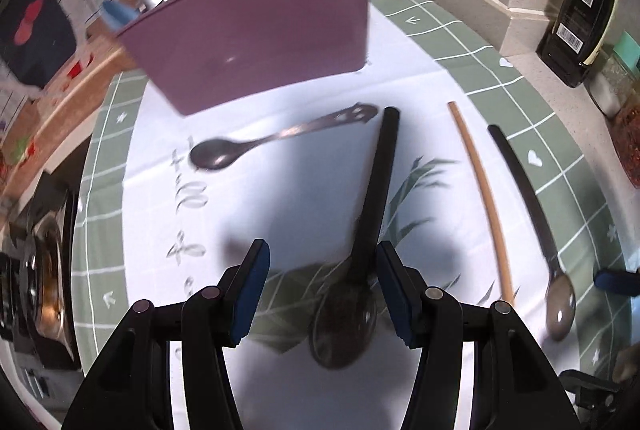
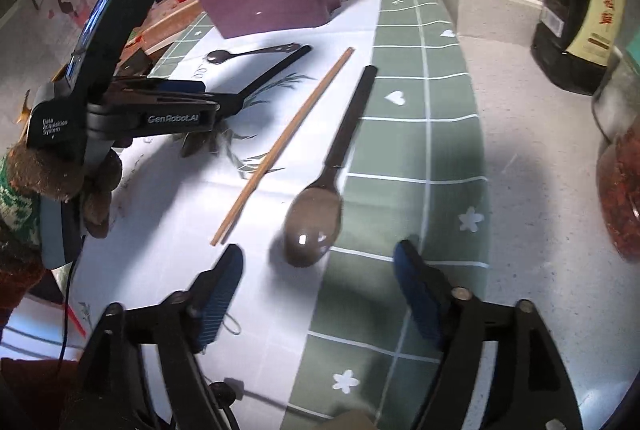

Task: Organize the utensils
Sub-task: 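Move both tools back toward the black-handled spoons and spatulas, then close the right tool on a black-handled spoon while the left tool closes on a black handle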

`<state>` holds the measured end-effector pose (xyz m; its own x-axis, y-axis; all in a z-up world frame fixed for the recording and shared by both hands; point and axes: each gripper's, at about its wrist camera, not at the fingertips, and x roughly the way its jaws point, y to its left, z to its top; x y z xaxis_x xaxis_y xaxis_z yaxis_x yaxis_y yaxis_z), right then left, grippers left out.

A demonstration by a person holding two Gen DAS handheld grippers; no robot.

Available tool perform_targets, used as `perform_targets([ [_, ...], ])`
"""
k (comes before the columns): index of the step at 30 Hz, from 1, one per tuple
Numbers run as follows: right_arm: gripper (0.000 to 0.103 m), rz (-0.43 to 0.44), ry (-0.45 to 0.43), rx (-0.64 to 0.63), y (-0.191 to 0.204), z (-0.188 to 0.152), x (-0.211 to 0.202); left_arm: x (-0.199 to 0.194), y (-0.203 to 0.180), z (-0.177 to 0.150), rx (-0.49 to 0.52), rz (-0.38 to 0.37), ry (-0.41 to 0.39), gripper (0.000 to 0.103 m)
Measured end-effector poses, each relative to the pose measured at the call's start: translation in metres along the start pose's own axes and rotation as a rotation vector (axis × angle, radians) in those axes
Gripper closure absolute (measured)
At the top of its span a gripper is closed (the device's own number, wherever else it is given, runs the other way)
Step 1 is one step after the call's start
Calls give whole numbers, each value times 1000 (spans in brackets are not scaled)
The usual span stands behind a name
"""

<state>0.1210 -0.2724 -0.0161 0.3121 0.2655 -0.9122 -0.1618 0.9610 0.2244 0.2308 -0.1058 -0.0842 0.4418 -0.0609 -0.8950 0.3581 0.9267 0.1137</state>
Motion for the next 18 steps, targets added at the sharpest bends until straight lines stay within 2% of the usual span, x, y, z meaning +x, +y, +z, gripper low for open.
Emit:
perform_targets([
  [4,12,4,21,-16,6,1,4,-9,19,-10,-67,-37,-8,47],
  [8,12,-26,54,-88,15,-1,5,-29,38,-18,-117,-64,-49,47],
  [9,16,-27,49,-94,15,0,5,-34,42,-18,-126,-68,-62,47],
  [11,35,-21,37,-81,11,3,4,-42,50,-19,-145,-74,-83,47],
  [12,53,-22,29,-71,8,8,3,-46,54,-21,-154,-79,-93,47],
  [13,62,-13,27,-65,7,11,2,-50,57,-23,-161,-83,-101,47],
  [15,62,1,3,-16,1,25,1,-56,62,-29,-172,-91,-117,47],
  [18,63,-45,-22,31,-2,49,9,-57,67,-34,-175,-99,-123,47],
])
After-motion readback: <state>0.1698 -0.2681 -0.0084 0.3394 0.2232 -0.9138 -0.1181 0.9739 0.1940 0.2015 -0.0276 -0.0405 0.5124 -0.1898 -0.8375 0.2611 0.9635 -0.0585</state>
